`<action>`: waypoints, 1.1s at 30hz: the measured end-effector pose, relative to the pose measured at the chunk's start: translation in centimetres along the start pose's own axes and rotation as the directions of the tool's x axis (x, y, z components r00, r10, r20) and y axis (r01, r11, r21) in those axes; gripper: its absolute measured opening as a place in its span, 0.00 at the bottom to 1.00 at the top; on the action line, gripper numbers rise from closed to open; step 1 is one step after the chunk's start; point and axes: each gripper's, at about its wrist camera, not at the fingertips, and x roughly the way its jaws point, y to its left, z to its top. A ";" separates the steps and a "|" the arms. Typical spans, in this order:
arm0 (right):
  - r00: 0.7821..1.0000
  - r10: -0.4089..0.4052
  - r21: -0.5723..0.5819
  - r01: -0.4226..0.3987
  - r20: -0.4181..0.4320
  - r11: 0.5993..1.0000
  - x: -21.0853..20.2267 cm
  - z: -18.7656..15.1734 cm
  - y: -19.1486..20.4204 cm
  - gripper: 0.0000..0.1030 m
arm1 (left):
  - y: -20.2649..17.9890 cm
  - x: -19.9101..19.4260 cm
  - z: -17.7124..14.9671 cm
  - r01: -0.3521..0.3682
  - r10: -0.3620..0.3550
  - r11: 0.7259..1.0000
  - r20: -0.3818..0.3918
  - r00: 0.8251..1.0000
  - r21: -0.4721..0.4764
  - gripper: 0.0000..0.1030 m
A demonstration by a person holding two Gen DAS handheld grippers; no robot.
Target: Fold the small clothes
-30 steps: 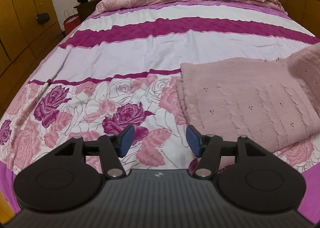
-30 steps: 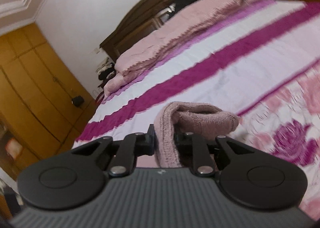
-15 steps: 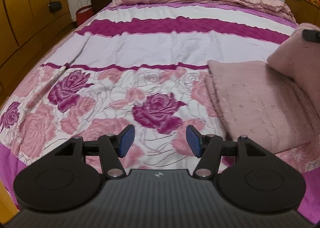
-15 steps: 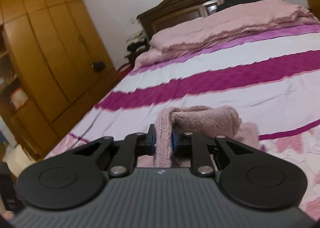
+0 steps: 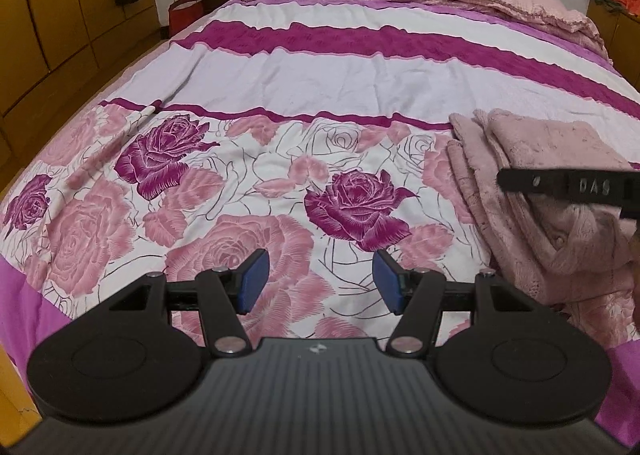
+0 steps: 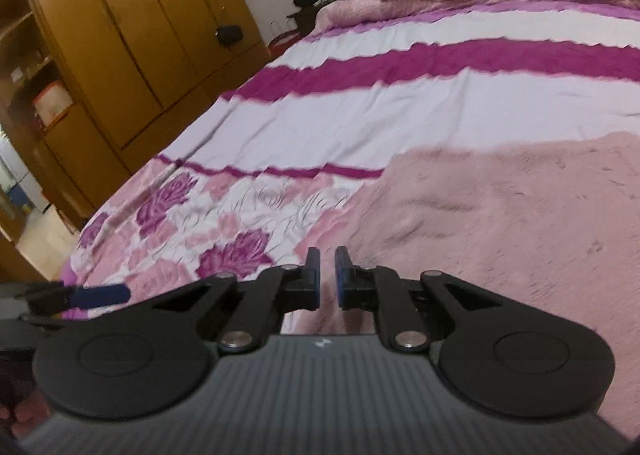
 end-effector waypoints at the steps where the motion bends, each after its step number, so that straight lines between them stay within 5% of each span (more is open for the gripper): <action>1: 1.000 0.009 0.001 -0.009 0.003 1.000 -0.3 -0.2 0.1 0.12 | 0.0 0.0 0.0 0.003 -0.003 1.000 0.003 1.000 0.001 0.63; 8: 0.996 -0.017 -0.038 0.020 0.090 0.999 -4.7 0.2 -0.1 0.17 | -1.3 -0.2 1.1 0.034 -0.034 0.999 0.028 0.999 0.018 0.63; 9: 0.995 -0.032 -0.033 0.036 0.098 0.999 -5.4 0.2 -0.4 0.24 | -1.6 -0.2 1.3 0.042 -0.043 0.999 0.032 0.999 0.022 0.63; 11: 0.991 -0.060 -0.013 0.062 0.120 0.998 -6.8 0.1 -1.5 0.55 | -2.6 -0.3 1.8 0.067 -0.068 0.997 0.042 0.997 0.030 0.63; 12: 0.988 -0.073 0.000 0.074 0.134 0.997 -7.3 0.0 -1.9 0.58 | -3.1 -0.3 2.1 0.081 -0.082 0.996 0.047 0.996 0.034 0.63; 19: 0.968 -0.166 0.100 0.150 0.189 0.984 -10.7 -0.9 -5.5 0.58 | -7.4 0.5 4.6 0.196 -0.200 0.979 0.077 0.977 0.063 0.63; 27: 0.932 -0.295 0.211 0.251 0.210 0.945 -12.1 -2.1 -9.9 0.58 | -11.4 4.2 6.8 0.366 -0.366 0.931 0.069 0.928 0.016 0.63; 33: 0.925 -0.317 0.155 0.289 0.209 0.945 -12.1 -3.6 -10.2 0.58 | -13.6 8.9 7.8 0.353 -0.353 0.935 0.006 0.936 0.019 0.62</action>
